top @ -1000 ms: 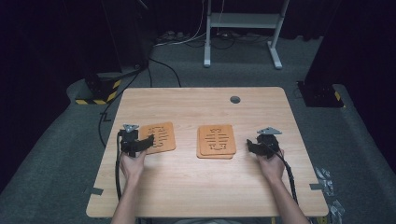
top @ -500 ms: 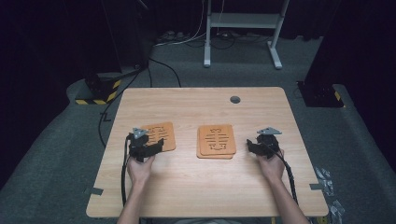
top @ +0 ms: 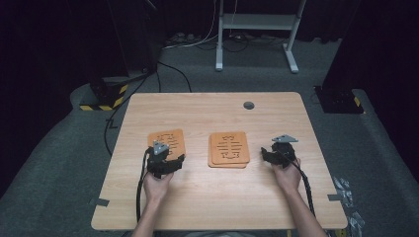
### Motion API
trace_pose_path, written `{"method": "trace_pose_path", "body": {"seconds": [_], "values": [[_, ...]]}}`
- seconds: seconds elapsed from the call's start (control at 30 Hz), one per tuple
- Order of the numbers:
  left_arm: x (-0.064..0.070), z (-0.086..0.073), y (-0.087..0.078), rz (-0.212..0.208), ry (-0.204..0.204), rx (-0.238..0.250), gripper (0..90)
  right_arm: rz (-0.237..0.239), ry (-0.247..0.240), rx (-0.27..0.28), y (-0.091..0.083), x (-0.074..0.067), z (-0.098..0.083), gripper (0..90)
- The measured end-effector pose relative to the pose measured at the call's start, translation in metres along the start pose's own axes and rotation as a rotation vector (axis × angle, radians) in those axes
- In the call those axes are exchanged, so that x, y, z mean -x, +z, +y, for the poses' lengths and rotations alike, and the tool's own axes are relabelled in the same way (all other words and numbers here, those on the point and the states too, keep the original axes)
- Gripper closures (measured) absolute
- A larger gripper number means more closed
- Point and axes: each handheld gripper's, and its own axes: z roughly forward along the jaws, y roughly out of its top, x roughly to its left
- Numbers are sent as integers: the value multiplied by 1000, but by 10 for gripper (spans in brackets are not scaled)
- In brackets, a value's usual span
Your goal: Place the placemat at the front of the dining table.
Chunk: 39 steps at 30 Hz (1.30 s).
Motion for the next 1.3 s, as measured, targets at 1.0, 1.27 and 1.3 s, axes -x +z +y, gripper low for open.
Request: {"method": "trace_pose_path", "body": {"seconds": [1.0, 1.27, 1.3], "values": [[65, -31, 33, -73, 205, -78, 298, -14, -3, 13, 1, -1, 0, 329], [63, -31, 34, -59, 185, -87, 266, -14, -1, 14, 1, -1, -1, 329], [63, -31, 34, -59, 192, -87, 263, -14, -2, 14, 1, -1, 0, 329]]}}
